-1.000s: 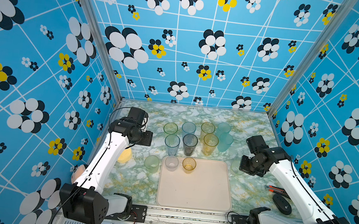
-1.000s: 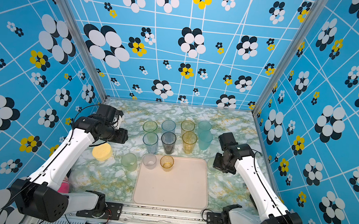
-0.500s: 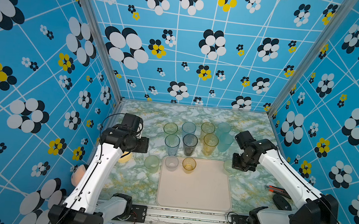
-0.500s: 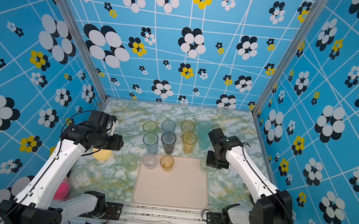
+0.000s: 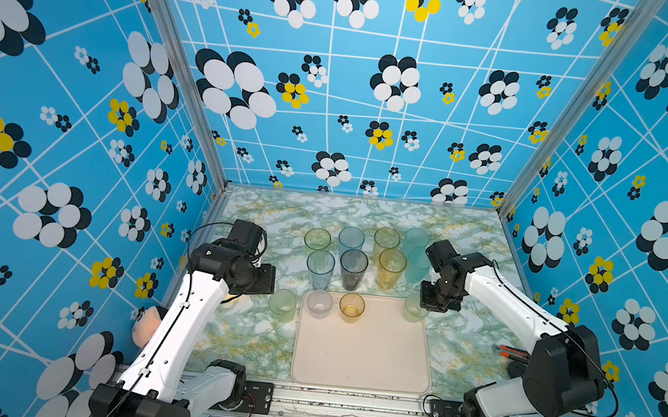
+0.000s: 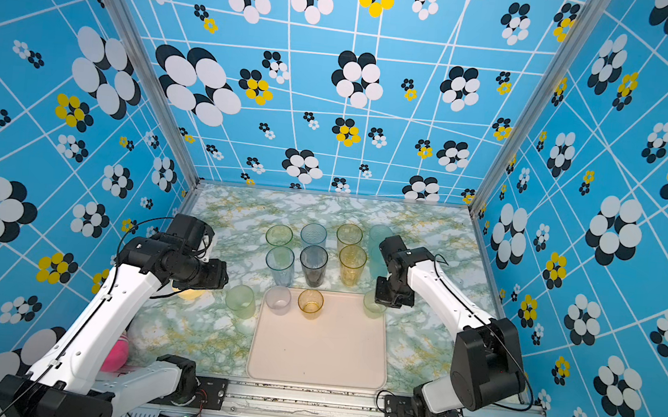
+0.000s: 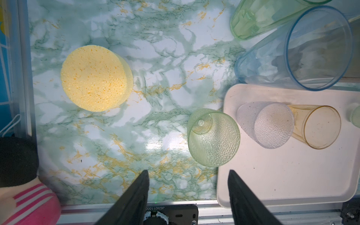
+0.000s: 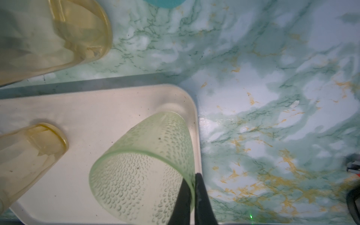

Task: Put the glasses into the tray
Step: 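Carry the green frosted cup toward the tray with the right gripper, then release the green cup on the tray while the left gripper reaches another green cup, then close the left gripper on the green cup while the right gripper moves to teal cups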

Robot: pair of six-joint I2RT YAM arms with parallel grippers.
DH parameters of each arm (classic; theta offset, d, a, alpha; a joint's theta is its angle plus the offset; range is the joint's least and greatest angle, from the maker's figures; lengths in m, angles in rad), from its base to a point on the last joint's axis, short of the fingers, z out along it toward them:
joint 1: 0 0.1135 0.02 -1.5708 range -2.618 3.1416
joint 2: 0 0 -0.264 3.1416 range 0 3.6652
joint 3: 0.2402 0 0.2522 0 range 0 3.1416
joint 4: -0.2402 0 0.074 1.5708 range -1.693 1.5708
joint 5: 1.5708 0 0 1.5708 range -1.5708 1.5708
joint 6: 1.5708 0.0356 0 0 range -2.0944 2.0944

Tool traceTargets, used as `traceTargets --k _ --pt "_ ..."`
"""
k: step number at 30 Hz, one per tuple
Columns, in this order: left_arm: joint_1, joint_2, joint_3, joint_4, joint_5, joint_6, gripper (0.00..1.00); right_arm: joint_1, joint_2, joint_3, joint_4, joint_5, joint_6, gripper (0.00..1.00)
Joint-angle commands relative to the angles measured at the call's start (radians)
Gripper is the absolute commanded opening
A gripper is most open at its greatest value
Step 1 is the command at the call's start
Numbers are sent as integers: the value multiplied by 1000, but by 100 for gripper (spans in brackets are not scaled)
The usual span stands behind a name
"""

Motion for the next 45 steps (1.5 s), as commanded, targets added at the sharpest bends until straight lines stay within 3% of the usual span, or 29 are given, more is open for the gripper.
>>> traceTargets --k 1,10,13,16,20,29,39,45 --pt "-15 -27 -15 -48 -13 -37 66 3 22 -8 27 -19 -23 0" --pt "-24 -25 -5 -85 -16 -54 67 -11 31 -31 46 -41 -37 3" --pt "-26 -26 -6 -88 -14 -63 67 -15 20 -26 40 -38 -42 14" --pt "-38 -24 -12 -87 -13 -75 67 -26 -1 -6 10 -28 -54 31" --pt "-70 -16 -25 -82 -24 -105 66 -52 -61 67 -61 -6 -79 41" --pt "-89 4 -136 25 -35 -193 59 -72 -112 260 -172 -28 -132 43" --pt "-87 55 -213 177 -61 -240 39 -74 -131 266 -180 -44 -158 42" --pt "-80 115 -223 228 -71 -241 34 -77 -150 237 -175 -48 -164 41"
